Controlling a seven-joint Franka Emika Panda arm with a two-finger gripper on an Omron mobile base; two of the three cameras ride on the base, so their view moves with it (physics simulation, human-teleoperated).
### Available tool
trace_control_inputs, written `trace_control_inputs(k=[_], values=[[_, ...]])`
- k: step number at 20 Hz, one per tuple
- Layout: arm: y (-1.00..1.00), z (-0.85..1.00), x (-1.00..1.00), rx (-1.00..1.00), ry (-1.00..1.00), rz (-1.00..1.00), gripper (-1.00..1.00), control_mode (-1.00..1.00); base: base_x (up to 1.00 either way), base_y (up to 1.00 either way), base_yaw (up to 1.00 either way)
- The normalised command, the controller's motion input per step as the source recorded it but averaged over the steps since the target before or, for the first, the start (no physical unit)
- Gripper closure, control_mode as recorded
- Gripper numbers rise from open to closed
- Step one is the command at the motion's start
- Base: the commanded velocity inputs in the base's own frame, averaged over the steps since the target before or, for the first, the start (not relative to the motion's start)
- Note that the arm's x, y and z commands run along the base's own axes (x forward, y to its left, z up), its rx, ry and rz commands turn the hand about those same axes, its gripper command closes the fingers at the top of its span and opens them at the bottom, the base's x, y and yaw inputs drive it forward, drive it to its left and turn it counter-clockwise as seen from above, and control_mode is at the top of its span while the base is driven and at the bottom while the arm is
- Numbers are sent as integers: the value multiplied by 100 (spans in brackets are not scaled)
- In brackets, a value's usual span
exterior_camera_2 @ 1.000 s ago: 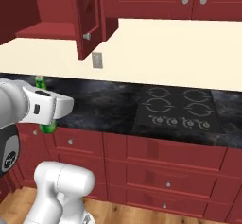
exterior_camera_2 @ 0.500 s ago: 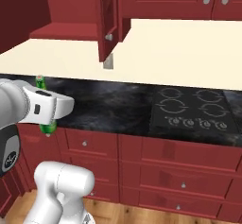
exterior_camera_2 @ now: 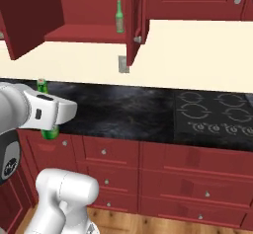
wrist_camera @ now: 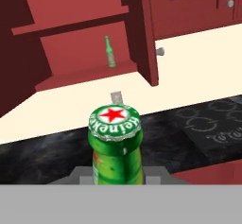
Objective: Sort all alcoholic drinks to one cabinet, and non-alcoholic drinks to the other.
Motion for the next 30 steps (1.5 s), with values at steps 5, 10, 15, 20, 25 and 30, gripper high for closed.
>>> trace_control_inputs(k=[5,10,15,20,25,30], values=[[0,0,0,0,0,0,100,100,18,44,-6],[0,0,0,0,0,0,100,100,27,36,-6],[0,0,0,0,0,0,100,100,37,17,-5],[0,0,0,0,0,0,100,100,43,6,-4],[0,0,0,0,0,0,100,100,37,16,-4],[0,0,0,0,0,0,100,100,36,18,-4]])
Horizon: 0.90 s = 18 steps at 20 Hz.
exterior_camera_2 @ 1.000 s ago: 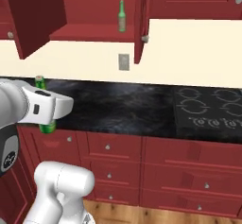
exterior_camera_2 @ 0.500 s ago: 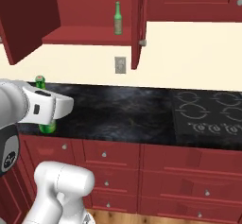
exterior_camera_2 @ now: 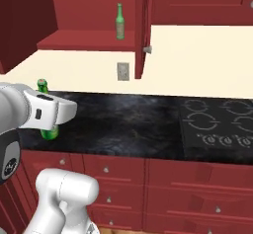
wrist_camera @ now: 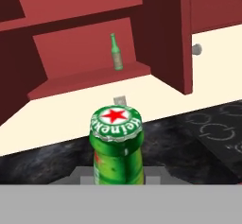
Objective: Sort all alcoholic drinks to one cabinet, and non-alcoholic drinks to the other.
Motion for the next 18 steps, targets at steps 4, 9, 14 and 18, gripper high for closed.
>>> trace_control_inputs(k=[4,9,14,18], values=[[0,0,0,0,0,0,100,100,32,24,-3],[0,0,0,0,0,0,100,100,31,25,-2],[0,0,0,0,0,0,100,100,33,25,-2],[0,0,0,0,0,0,100,100,34,24,-2]])
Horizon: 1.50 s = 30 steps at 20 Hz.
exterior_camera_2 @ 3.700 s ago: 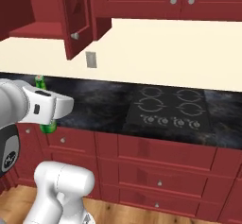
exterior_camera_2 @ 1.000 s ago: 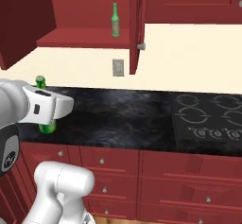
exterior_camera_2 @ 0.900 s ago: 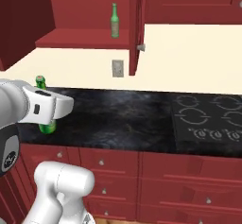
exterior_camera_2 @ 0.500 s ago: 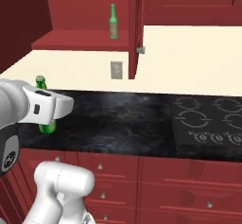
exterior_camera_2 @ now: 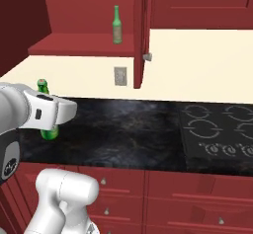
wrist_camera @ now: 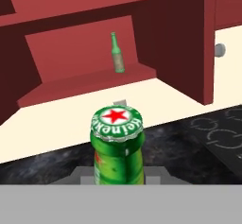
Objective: Sort all alcoholic drinks to one cabinet, and non-alcoholic drinks to the other.
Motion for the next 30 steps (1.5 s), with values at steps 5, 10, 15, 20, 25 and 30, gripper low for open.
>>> trace_control_inputs(k=[5,10,15,20,25,30], values=[[0,0,0,0,0,0,100,100,35,24,-2],[0,0,0,0,0,0,100,100,35,26,-2],[0,0,0,0,0,0,100,100,35,28,-2],[0,0,0,0,0,0,100,100,34,29,-2],[0,0,0,0,0,0,100,100,33,29,-1],[0,0,0,0,0,0,100,100,26,33,-1]])
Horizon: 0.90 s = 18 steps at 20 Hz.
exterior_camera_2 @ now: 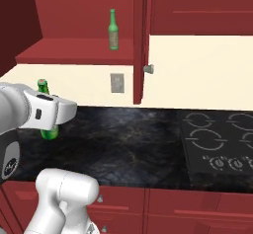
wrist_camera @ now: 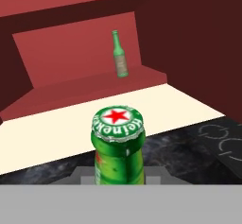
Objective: Sort all alcoholic drinks to one cabinet, and non-alcoholic drinks to the other.
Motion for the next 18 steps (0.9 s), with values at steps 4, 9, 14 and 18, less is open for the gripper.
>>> trace_control_inputs(k=[4,9,14,18], values=[[0,0,0,0,0,0,100,100,14,28,0],[0,0,0,0,0,0,100,100,10,23,0],[0,0,0,0,0,0,100,100,8,18,0],[21,2,5,-1,9,0,100,-100,0,0,0]])
